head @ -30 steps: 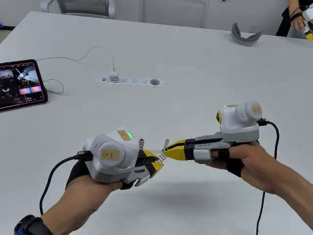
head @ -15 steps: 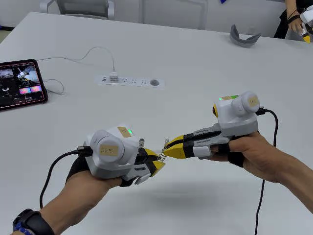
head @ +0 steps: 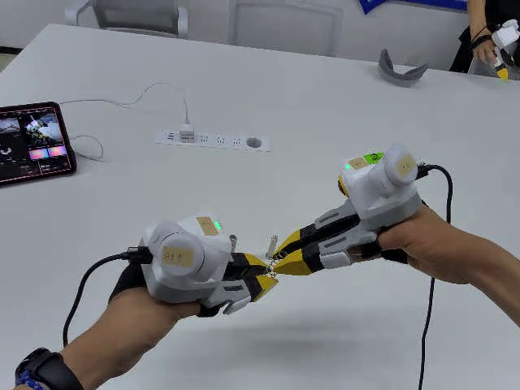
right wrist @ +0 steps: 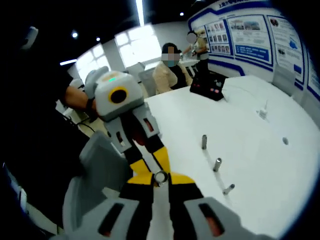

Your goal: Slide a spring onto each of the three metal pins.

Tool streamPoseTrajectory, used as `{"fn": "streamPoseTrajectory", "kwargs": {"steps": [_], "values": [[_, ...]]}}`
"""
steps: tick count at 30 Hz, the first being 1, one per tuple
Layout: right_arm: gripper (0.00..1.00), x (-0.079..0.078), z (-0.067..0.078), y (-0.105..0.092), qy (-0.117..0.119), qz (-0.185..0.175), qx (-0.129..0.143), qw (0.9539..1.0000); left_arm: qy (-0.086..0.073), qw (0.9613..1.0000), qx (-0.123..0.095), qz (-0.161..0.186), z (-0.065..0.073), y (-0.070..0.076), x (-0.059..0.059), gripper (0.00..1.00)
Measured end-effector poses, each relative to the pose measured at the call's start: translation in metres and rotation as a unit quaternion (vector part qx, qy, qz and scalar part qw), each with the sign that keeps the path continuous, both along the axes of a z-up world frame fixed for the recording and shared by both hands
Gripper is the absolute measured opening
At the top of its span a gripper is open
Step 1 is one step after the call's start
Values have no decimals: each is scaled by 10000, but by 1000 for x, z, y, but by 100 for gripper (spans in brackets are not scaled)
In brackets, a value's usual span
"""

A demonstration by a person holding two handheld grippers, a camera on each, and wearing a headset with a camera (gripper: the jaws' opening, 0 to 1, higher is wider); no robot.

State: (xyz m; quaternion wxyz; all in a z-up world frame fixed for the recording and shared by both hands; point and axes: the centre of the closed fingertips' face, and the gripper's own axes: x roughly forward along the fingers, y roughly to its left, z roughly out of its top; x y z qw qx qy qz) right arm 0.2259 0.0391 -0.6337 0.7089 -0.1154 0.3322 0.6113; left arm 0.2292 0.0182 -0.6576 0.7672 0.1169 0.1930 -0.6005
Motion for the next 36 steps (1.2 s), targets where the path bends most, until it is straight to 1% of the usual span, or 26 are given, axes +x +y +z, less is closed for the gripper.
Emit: {"fn": "streamPoseTrajectory", "kwargs": {"steps": [5, 12, 15, 18, 19, 21, 23, 26, 28, 31, 33, 36], "values": [[12, -1, -2, 2, -127, 301, -247, 9992, -13, 10000, -7, -62, 2, 0, -2, 9], [13, -2, -8, 3, -264, 718, -561, 9955, -20, 10000, -37, -87, 4, -1, -3, 9], [12, -4, -8, 5, -251, 828, -561, 9947, 11, 9999, -78, -112, 4, -1, -5, 9], [12, -6, -10, 4, -229, 912, -605, 9937, -14, 9999, -75, -151, 2, -1, -8, 9], [12, -7, -11, 4, -241, 933, -617, 9934, -58, 9998, -58, -157, 1, -1, -9, 9], [12, -7, -13, 3, -283, 940, -658, 9930, -201, 9997, -34, -152, 0, 0, -8, 10], [12, -7, -18, 2, -271, 944, -702, 9927, -153, 9998, -29, -134, -3, 1, -8, 10], [12, -7, -21, 3, -275, 898, -706, 9931, -166, 9998, -18, -87, -6, 2, -7, 11], [12, -7, -23, 3, -293, 877, -688, 9933, -116, 9999, -35, -30, -8, 3, -7, 11], [12, -8, -27, 3, -254, 837, -683, 9938, -53, 10000, -35, -21, -11, 6, -8, 13], [12, -7, -28, 2, -278, 804, -702, 9939, -51, 10000, 12, -7, -14, 8, -8, 13], [12, -6, -29, -1, -227, 691, -660, 9952, 6, 10000, 31, 63, -17, 14, -7, 14]]}}
